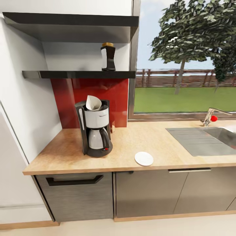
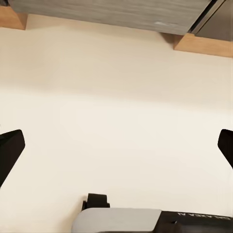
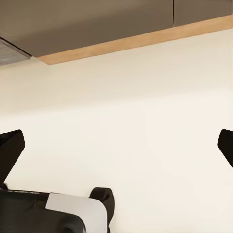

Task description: Set up a coffee station on the kitchen countertop: keep the coffee maker on the countertop, move the bottle of coffee from the kitchen shelf to the counter next to the coffee maker, place a paper coffee filter on top of the coffee maker, put the saucer next to the coffee maker with the coffee cup on the saucer, and place the electric kettle next to the coffee maker.

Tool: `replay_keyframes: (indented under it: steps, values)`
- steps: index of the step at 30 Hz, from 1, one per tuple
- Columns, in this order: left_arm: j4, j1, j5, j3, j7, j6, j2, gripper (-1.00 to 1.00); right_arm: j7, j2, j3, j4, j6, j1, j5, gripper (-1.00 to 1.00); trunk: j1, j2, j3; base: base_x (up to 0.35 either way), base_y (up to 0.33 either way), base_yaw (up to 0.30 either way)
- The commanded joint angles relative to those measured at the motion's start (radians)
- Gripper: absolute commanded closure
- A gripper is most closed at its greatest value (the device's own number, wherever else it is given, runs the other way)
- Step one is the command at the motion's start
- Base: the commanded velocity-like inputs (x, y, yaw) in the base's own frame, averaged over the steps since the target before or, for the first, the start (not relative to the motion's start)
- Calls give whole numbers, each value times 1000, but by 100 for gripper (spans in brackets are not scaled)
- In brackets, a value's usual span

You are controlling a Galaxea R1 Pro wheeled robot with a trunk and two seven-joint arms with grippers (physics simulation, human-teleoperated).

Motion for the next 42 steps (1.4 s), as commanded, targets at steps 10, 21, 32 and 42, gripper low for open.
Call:
replay_keyframes:
  steps: [10, 21, 32, 42]
  values:
    - [-1, 0, 2, 7, -10, 1, -1, -100, 0, 2, 10, 5, -10, -1, -3, -100, -38, 69, 30, 0, 0, 0]
    - [-1, 0, 1, 6, -10, 1, -1, -100, -2, 2, 10, 5, -12, 0, -3, -100, -80, 146, 65, 0, 0, 0]
    - [-1, 0, 1, 6, -10, 1, -1, -100, -2, 2, 10, 5, -13, 0, -3, -100, -123, 223, 99, 0, 0, 0]
    - [-1, 0, 2, 8, -10, 1, -1, -100, -2, 2, 10, 5, -14, 0, -3, -100, -149, 272, 121, 0, 0, 0]
